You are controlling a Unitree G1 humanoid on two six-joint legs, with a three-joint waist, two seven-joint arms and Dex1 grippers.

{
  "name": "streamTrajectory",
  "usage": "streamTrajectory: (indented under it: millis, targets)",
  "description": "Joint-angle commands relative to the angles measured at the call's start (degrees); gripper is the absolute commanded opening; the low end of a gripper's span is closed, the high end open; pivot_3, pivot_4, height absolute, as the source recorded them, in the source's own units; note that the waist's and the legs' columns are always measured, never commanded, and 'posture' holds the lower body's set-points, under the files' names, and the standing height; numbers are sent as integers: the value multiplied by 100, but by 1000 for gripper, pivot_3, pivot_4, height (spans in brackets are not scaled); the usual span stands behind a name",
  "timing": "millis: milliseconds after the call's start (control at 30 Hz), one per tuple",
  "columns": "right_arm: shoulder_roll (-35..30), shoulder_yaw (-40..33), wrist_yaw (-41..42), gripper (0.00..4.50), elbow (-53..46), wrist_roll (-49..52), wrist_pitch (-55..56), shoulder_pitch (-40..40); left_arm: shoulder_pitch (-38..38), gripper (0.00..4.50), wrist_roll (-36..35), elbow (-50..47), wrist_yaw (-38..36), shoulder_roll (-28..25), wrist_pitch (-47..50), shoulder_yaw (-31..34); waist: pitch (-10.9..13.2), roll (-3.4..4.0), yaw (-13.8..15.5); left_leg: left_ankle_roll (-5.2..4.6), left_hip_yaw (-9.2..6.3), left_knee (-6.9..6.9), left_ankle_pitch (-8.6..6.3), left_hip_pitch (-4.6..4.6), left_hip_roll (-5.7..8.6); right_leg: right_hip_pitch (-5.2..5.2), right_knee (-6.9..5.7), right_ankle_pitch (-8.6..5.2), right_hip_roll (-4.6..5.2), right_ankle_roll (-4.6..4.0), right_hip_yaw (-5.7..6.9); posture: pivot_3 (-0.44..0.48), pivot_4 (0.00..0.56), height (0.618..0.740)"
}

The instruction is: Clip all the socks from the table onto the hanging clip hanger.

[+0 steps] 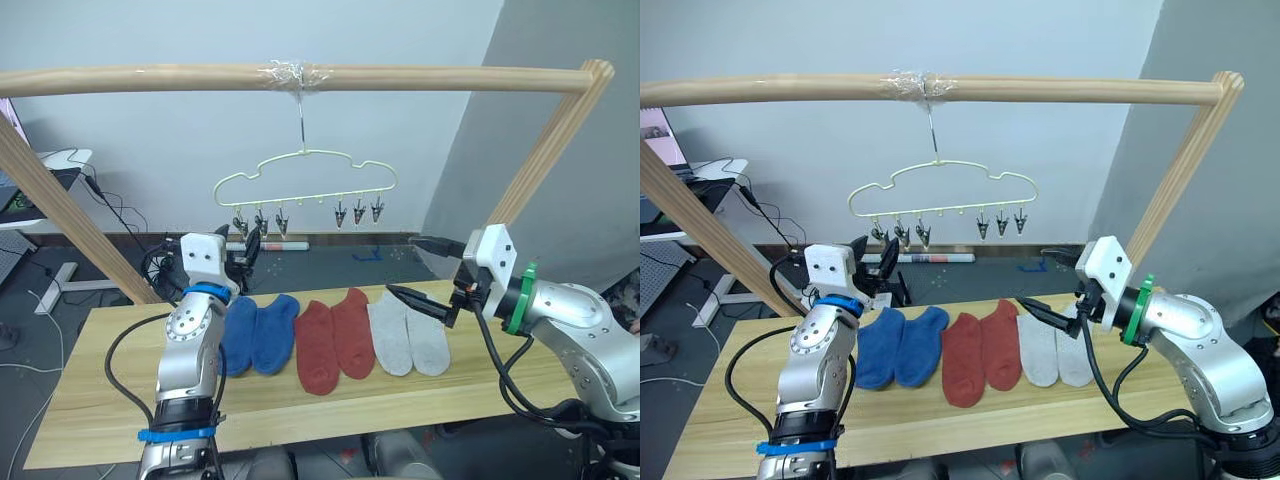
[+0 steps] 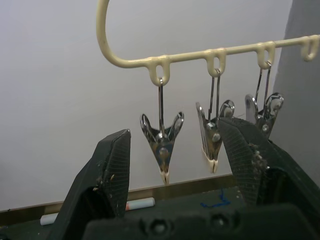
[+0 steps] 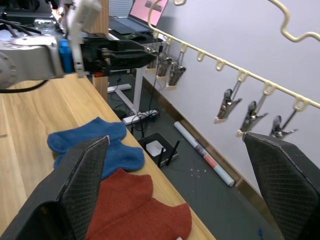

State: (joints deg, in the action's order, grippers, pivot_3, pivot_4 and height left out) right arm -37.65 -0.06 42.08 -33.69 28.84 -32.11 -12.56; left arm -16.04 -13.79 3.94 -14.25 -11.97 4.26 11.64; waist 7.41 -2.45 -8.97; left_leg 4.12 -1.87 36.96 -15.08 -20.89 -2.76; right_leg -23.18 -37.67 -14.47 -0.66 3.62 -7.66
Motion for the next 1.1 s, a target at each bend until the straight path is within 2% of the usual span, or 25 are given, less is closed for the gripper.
streamTrajectory:
  millis: [33, 267, 600, 867, 1100]
  targets:
    - [19, -31, -70, 4500, -220, 114, -80, -153, -182, 3062, 67, 6, 100, -8, -206, 30, 22, -8, -38, 0, -1, -1, 0, -1, 0, 0, 1, 1, 0, 2, 1, -196, 141, 740]
    - [16, -59, -113, 4500, -288, 145, -196, -188, -306, 3062, 100, 154, 231, -23, -479, 105, 106, -7, -98, -6, -10, -4, -4, -6, 1, -2, 5, 2, 0, 15, 4, -206, 151, 740]
    - [-11, -82, -149, 4500, -457, 155, -234, -19, 317, 3062, -24, -295, 138, 37, -477, 49, 177, -14, -218, -7, -15, -9, -5, -13, 1, -3, 17, 0, 0, 18, 7, -213, 156, 740]
    - [0, -8, -90, 4500, -411, 129, -199, -103, 46, 3062, 102, -79, 458, 38, -485, 96, 230, -19, -224, -7, -22, -9, -5, -19, 1, -4, 26, 0, 0, 18, 13, -209, 160, 740]
    - [-1, 11, -81, 4500, -378, 117, -182, -120, -61, 3062, 85, -58, 652, 47, -554, 193, 235, -10, -215, -9, -56, -8, -6, -70, 1, -20, 61, 5, 1, 23, 42, -209, 160, 740]
